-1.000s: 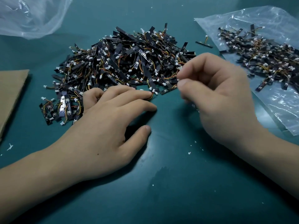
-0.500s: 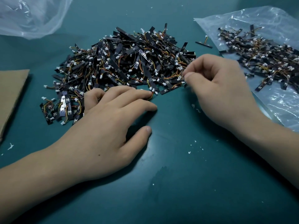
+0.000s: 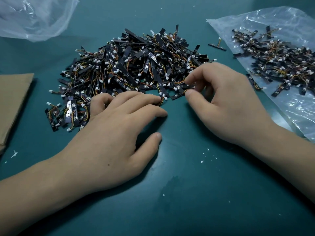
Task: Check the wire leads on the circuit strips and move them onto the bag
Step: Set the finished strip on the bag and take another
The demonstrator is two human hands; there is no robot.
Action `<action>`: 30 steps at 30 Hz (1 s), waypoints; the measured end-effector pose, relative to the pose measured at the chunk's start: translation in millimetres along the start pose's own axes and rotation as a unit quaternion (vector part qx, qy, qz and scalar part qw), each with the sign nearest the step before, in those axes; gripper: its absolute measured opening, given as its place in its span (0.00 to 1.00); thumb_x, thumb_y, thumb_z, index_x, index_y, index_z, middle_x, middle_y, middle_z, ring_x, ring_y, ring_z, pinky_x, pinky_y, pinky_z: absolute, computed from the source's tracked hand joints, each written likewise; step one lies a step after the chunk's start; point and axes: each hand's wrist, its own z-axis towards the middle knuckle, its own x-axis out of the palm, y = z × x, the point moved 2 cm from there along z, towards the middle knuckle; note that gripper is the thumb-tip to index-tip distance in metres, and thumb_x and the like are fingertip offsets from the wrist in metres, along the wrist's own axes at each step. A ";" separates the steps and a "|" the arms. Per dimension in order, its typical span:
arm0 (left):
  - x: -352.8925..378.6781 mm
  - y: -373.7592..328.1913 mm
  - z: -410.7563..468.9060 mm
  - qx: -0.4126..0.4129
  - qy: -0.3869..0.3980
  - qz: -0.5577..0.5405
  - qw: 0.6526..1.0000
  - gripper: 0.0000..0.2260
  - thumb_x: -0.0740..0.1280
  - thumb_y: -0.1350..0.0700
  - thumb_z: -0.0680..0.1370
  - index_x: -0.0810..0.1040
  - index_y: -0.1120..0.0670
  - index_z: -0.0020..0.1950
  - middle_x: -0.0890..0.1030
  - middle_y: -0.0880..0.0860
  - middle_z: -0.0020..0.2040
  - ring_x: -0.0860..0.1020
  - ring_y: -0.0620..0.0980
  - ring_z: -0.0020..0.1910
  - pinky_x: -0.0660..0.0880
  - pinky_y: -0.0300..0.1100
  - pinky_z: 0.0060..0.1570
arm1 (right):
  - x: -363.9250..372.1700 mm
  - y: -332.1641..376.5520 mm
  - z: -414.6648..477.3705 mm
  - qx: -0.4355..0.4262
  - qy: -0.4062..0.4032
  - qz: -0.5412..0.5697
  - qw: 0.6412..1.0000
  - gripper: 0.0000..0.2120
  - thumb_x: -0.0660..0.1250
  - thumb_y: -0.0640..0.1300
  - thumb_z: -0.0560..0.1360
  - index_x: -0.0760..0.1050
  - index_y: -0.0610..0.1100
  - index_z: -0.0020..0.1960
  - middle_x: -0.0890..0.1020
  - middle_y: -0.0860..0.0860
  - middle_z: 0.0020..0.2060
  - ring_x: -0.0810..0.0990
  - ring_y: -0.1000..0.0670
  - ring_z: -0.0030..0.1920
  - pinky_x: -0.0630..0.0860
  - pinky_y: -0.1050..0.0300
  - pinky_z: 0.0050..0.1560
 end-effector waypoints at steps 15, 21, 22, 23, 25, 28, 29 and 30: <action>-7.4 -3.0 -1.3 -0.062 -0.086 -0.018 0.994 0.21 0.61 0.41 0.76 0.71 0.42 0.69 0.72 0.38 0.63 0.68 0.45 0.66 0.55 0.46 0.60 | -5.9 2.9 -2.6 -0.073 -0.081 -0.009 0.994 0.04 0.69 0.45 0.79 0.78 0.46 0.51 0.75 0.50 0.54 0.74 0.47 0.56 0.72 0.50 0.59; -8.3 -5.1 -1.8 -0.038 -0.120 -0.087 0.988 0.20 0.61 0.43 0.76 0.71 0.42 0.69 0.75 0.36 0.60 0.71 0.42 0.63 0.58 0.46 0.59 | -7.6 6.0 -3.2 -0.156 -0.132 -0.052 0.978 0.03 0.69 0.42 0.78 0.79 0.44 0.51 0.81 0.53 0.51 0.79 0.44 0.54 0.68 0.44 0.58; -7.0 -3.8 -1.2 -0.033 -0.123 -0.093 0.987 0.21 0.62 0.43 0.76 0.70 0.42 0.69 0.75 0.36 0.60 0.71 0.41 0.63 0.58 0.46 0.59 | -6.7 4.9 -3.5 -0.160 -0.124 -0.036 0.979 0.03 0.69 0.42 0.79 0.79 0.44 0.51 0.80 0.55 0.48 0.79 0.45 0.51 0.70 0.44 0.57; -5.1 -2.2 -0.8 -0.028 -0.127 -0.103 0.986 0.21 0.62 0.44 0.76 0.70 0.41 0.69 0.76 0.36 0.60 0.72 0.40 0.63 0.58 0.45 0.61 | -5.8 3.7 -3.9 -0.165 -0.114 -0.018 0.979 0.03 0.69 0.41 0.79 0.79 0.44 0.52 0.78 0.57 0.46 0.79 0.45 0.48 0.72 0.41 0.55; 2.6 3.9 0.5 -0.025 -0.129 -0.155 0.979 0.21 0.63 0.43 0.77 0.69 0.39 0.70 0.78 0.38 0.60 0.76 0.42 0.60 0.60 0.50 0.67 | -5.1 2.7 -5.2 -0.183 -0.104 0.008 0.977 0.04 0.71 0.40 0.79 0.80 0.44 0.54 0.77 0.58 0.46 0.78 0.47 0.47 0.74 0.40 0.53; 11.7 10.8 2.7 -0.025 -0.132 -0.246 0.960 0.20 0.63 0.38 0.78 0.69 0.38 0.69 0.81 0.43 0.57 0.79 0.47 0.53 0.69 0.67 0.61 | -4.6 4.8 -7.5 -0.231 -0.087 0.030 0.968 0.03 0.72 0.39 0.79 0.82 0.44 0.53 0.82 0.55 0.47 0.81 0.47 0.49 0.74 0.40 0.53; 13.0 11.8 3.2 -0.018 -0.131 -0.238 0.962 0.19 0.63 0.36 0.79 0.71 0.38 0.68 0.82 0.42 0.55 0.79 0.47 0.51 0.70 0.68 0.58 | -3.5 6.9 -9.0 -0.254 -0.073 0.035 0.964 0.02 0.72 0.39 0.80 0.83 0.44 0.52 0.84 0.53 0.46 0.82 0.46 0.48 0.74 0.39 0.52; 12.4 12.0 4.1 -0.009 -0.131 -0.213 0.968 0.18 0.63 0.35 0.79 0.73 0.38 0.67 0.82 0.39 0.54 0.79 0.44 0.50 0.72 0.66 0.56 | -2.2 9.1 -10.5 -0.275 -0.059 0.038 0.959 0.02 0.73 0.39 0.80 0.83 0.43 0.51 0.85 0.51 0.46 0.83 0.45 0.48 0.74 0.38 0.51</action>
